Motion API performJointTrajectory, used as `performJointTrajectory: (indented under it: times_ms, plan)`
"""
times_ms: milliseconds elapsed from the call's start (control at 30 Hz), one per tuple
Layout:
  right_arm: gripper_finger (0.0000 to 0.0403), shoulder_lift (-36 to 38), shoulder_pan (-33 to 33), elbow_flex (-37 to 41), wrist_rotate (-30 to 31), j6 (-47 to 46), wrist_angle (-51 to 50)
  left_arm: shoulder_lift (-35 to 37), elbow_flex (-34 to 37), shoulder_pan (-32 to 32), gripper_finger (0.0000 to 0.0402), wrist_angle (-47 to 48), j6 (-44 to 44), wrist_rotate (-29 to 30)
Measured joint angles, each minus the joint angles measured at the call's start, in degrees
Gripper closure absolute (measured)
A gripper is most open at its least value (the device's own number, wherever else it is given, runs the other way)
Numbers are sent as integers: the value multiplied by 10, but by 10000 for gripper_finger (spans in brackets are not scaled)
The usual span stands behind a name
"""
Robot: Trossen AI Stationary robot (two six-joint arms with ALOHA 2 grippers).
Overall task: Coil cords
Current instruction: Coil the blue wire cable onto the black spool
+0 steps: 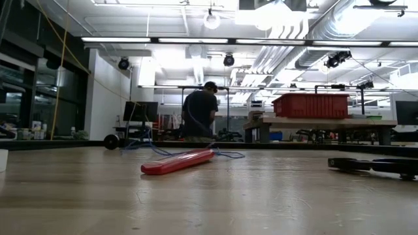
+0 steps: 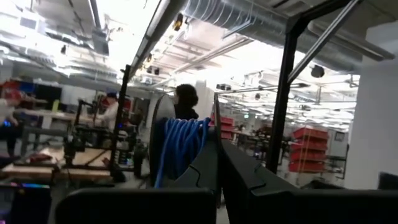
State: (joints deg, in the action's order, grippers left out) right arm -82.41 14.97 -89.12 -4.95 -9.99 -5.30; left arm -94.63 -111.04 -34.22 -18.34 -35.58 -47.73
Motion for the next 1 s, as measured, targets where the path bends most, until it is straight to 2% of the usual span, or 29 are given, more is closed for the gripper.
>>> performJointTrajectory:
  times_ms: [133, 300, 533, 767, 1000]
  plan:
    - [211, -25, 0, 0, 70, 47, 19, 7, 0, 11, 401, 0, 18, 26]
    - [203, -48, 0, 0, 100, 91, 75, 7, 0, 27, 401, 1, 18, 46]
    - [203, -64, 0, 0, 74, 100, 85, 7, 0, 47, 401, 1, 28, 73]
    - [203, -62, 0, 0, -2, 100, 72, 7, 0, 50, 401, 1, 27, 80]
    - [203, -63, 0, -1, 4, 100, 49, 6, 0, 50, 401, 1, 28, 90]
